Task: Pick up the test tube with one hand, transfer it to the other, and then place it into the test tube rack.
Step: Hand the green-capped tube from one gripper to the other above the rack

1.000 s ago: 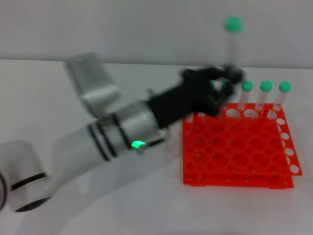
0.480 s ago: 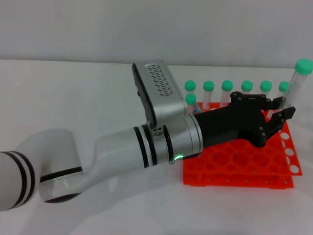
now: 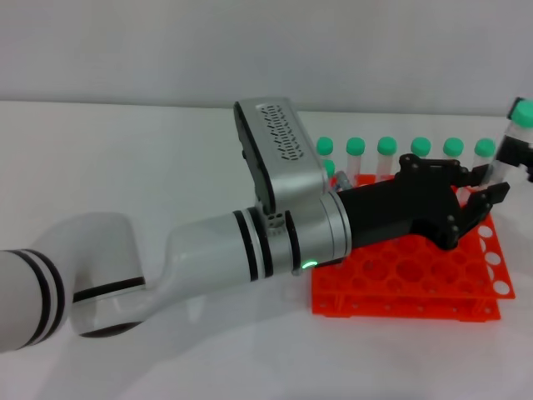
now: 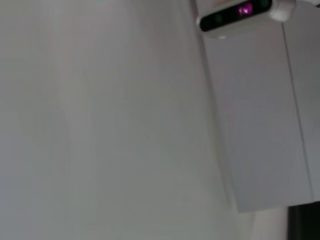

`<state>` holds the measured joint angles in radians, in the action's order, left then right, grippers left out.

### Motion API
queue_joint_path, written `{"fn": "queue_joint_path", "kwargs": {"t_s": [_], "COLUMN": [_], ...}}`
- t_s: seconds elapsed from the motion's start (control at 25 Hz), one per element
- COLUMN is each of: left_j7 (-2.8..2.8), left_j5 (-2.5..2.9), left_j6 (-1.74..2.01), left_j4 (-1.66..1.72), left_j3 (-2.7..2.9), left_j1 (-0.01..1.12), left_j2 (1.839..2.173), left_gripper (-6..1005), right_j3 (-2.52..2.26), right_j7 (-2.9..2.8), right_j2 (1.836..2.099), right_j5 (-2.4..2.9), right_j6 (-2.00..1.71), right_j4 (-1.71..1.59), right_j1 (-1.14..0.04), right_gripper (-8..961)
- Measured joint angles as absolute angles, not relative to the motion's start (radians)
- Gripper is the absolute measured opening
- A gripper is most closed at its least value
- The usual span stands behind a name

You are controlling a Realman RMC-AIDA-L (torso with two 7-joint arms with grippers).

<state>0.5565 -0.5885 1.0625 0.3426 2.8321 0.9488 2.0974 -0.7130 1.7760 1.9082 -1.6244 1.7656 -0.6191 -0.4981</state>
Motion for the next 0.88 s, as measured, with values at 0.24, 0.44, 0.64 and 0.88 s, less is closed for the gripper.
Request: {"fn": "queue_joint_path", "kwargs": {"t_s": [0.24, 0.44, 0.64, 0.88], "left_j7": [0.556, 0.556, 0.556, 0.554], "left_j5": [-0.581, -0.581, -0.581, -0.581], "left_j6": [1.057, 1.060, 1.063, 1.065], "left_j4": [0.343, 0.341, 0.339, 0.338], "left_j3": [2.832, 2.832, 2.832, 2.832], "left_j1": [0.956, 0.954, 0.953, 0.951], "left_j2": [2.097, 2.096, 2.096, 2.095], "left_gripper": [236, 239, 242, 245], "right_j3": [-0.733, -0.726, -0.725, -0.723], "right_j7": [1.776, 1.791, 1.805, 1.810], "right_j2": [1.919, 1.920, 1.919, 1.916], "right_j5": [-1.625, -1.631, -1.651, -1.658], "right_j6": [1.764, 1.762, 1.762, 1.759], "right_j4": [-0.621, -0.621, -0.621, -0.618], "right_j1": [-0.523, -0.517, -0.506, -0.495], "right_gripper": [755, 747, 662, 537]}}
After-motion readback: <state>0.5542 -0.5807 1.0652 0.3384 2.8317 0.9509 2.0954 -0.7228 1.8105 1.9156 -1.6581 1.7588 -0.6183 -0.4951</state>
